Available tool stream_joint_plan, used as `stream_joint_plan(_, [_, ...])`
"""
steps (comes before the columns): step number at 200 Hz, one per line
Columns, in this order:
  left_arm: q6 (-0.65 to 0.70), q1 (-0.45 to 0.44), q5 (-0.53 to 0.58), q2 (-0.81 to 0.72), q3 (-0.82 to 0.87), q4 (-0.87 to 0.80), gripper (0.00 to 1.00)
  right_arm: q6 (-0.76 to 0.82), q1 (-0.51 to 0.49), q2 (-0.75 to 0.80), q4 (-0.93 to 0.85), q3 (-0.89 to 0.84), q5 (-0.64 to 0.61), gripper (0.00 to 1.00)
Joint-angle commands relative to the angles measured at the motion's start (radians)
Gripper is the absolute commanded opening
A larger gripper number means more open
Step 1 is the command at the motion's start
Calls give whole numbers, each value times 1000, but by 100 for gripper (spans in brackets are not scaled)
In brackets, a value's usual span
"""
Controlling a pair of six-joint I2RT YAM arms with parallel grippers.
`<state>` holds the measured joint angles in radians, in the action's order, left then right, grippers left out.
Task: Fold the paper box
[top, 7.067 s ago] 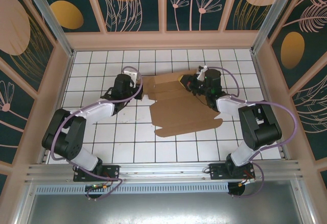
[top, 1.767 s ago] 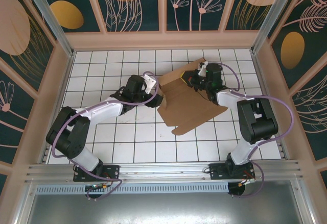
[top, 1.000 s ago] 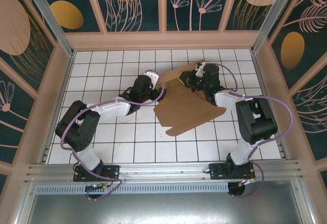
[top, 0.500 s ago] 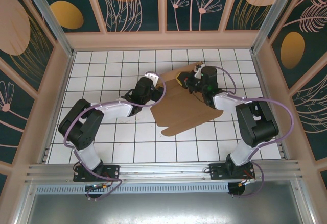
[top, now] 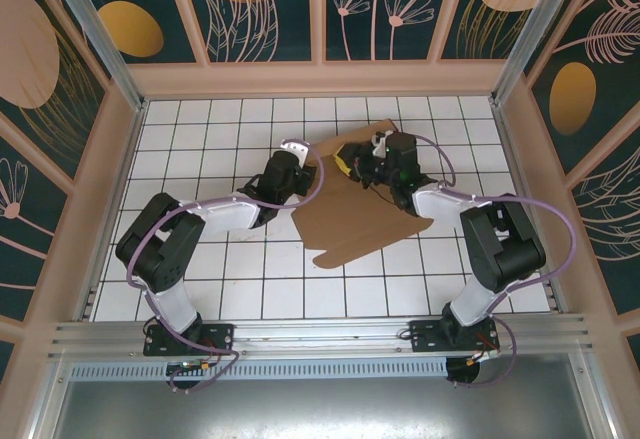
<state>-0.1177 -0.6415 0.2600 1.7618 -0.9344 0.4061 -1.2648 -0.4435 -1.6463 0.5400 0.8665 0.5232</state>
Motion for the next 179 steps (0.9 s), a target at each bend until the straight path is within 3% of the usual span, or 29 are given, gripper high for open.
stream_joint_plan(1, [13,5,35,4,4,30,43,44,-9,65,-62,-1,-27,38])
stream_joint_plan(31, [36,4,32,-10,13,41,36,154,-11,158,-154,-1,-60,60])
stream_joint_plan(67, [125,6,-19,-30,25,51,34,367,9,319,-339,23,-107,61])
stream_joint_plan(103, [226,14,-134,-41,32,89,34,629,52,389,-607,166,-292,60])
stream_joint_plan(119, [255,24,-224,-39,35,114,34,709,68,362,-648,217,-304,56])
stream_joint_plan(166, [309,76,-429,26,-13,142,32,797,66,189,-700,348,-111,31])
stream_joint_plan(179, [305,85,-449,48,-32,144,32,792,61,147,-680,360,-4,28])
